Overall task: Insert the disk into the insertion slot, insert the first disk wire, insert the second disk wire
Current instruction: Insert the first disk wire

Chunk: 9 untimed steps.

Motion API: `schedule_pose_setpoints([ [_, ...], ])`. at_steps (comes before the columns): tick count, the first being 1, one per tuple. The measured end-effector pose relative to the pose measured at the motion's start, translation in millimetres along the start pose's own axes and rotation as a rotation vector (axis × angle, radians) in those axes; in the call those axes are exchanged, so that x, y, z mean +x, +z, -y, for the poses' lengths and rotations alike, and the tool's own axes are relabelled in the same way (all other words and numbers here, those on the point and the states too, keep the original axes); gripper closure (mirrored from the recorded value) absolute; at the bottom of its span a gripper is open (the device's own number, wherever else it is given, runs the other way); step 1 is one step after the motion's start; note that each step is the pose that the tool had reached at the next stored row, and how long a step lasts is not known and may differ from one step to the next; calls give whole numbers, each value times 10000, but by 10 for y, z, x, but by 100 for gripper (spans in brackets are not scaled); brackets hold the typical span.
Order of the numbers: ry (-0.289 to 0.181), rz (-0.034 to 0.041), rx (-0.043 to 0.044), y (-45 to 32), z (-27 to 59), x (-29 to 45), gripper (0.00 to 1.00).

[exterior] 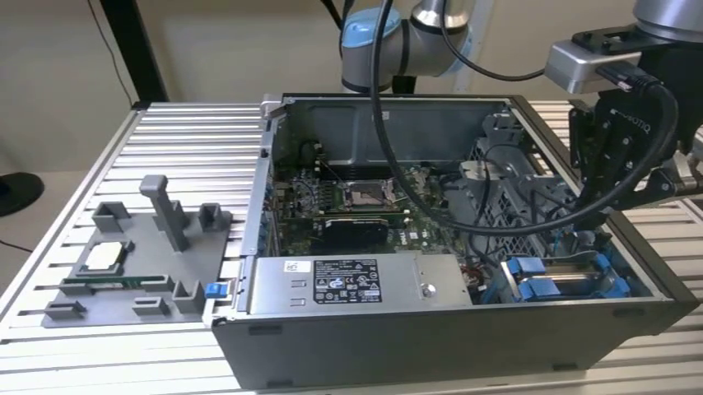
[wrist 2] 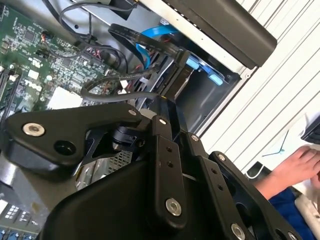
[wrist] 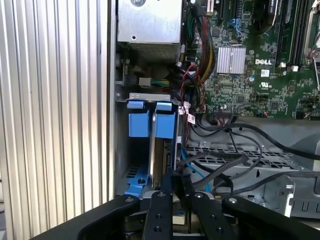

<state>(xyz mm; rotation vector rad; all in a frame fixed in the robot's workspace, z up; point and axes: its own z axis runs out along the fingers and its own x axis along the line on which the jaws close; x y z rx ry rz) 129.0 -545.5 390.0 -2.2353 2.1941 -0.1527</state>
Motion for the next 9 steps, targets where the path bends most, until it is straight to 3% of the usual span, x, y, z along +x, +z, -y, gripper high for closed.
schedule_pose_setpoints([
  [6, 86, 26, -5, 71, -2, 80, 100],
  [8, 105, 92, -5, 95, 0, 95, 100],
  [9, 111, 177, -4, 102, 6, 100, 100],
])
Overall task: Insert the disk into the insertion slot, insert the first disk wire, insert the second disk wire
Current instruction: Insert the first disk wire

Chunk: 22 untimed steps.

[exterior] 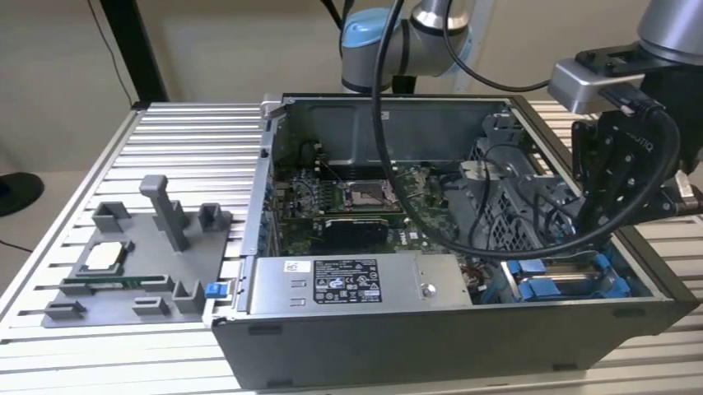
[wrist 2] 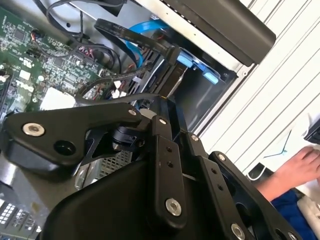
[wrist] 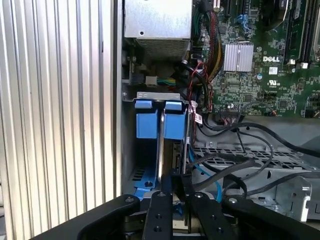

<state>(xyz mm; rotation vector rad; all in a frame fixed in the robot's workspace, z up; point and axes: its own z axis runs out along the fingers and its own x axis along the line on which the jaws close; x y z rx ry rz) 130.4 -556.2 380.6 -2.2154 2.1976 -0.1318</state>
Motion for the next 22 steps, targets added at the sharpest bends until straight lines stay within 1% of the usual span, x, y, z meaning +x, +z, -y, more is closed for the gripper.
schedule_pose_setpoints([
  [1, 9, 118, 0, 5, 6, 4, 100],
  [3, 30, 393, 0, 10, 22, 11, 100],
  [4, 39, 506, -1, 12, 37, 18, 100],
  [5, 41, 550, -4, 16, 62, 29, 100],
  [7, 41, 552, -13, 29, 133, 58, 100],
  [8, 41, 555, -14, 42, 152, 80, 100],
  [10, 51, 607, -15, 75, 152, 129, 100],
  [13, 113, 648, -15, 106, 149, 160, 100],
  [16, 222, 685, -17, 127, 140, 159, 100],
  [18, 300, 685, -18, 137, 128, 159, 100],
  [22, 305, 684, -18, 138, 128, 159, 100],
])
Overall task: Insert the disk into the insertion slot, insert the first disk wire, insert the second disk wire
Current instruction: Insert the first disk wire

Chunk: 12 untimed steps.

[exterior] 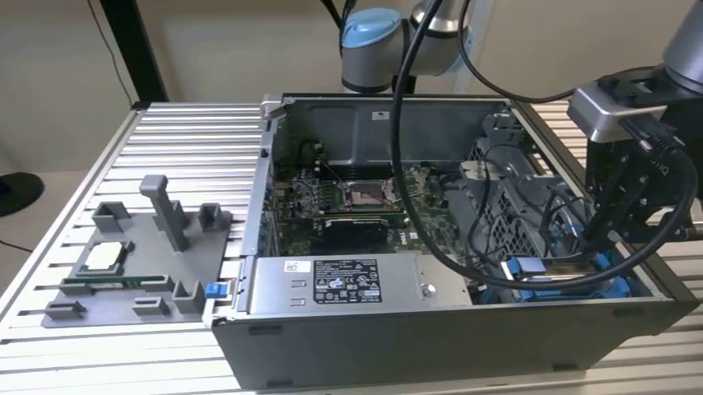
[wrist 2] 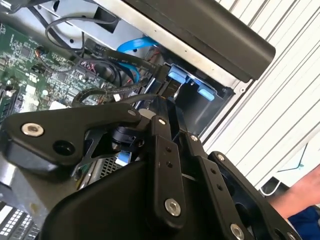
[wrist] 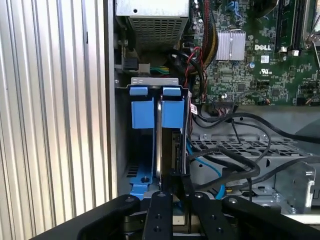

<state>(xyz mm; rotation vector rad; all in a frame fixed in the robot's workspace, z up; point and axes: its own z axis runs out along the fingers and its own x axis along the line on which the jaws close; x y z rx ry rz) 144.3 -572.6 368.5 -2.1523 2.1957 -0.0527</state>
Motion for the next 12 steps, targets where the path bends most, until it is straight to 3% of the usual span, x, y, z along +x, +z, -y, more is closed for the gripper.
schedule_pose_setpoints([
  [2, 5, 11, -16, 3, -1, 0, 100],
  [6, 34, 24, -147, 20, -3, 0, 100],
  [12, 59, 27, -150, 61, -13, -8, 100],
])
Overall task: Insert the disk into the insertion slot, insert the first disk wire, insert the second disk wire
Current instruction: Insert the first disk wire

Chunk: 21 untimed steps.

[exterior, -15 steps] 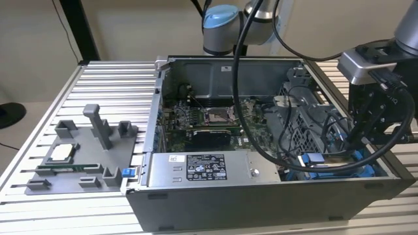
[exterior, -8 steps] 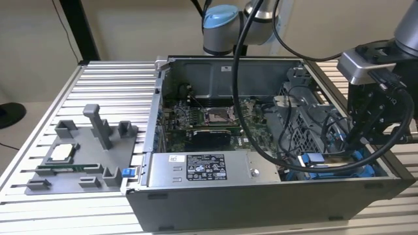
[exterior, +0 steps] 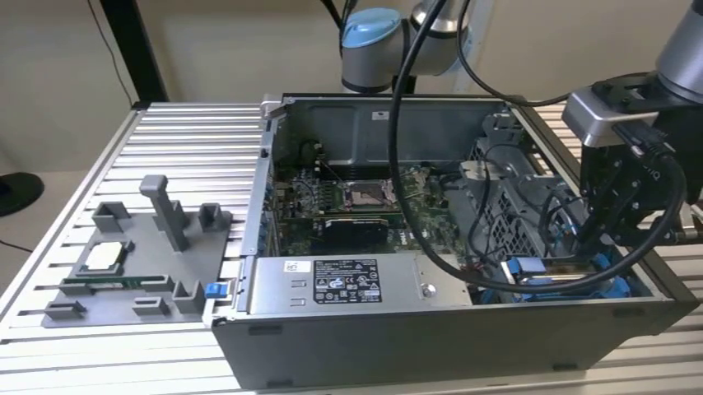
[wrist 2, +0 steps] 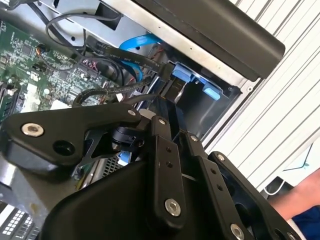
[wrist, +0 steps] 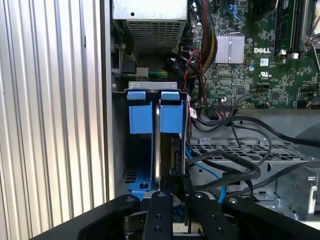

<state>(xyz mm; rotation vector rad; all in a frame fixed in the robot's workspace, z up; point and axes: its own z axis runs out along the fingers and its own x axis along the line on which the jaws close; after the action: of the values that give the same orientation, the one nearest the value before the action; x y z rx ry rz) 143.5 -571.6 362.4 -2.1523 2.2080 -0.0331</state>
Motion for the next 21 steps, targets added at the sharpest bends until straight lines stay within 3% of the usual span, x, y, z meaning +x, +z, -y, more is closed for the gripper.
schedule_pose_setpoints([
  [4, 13, 56, -4, 10, -1, 0, 100],
  [8, 60, 122, -107, 31, 21, 1, 100],
  [15, 77, 413, -217, 75, 86, 3, 100],
  [21, 78, 416, -225, 109, 87, 31, 100],
])
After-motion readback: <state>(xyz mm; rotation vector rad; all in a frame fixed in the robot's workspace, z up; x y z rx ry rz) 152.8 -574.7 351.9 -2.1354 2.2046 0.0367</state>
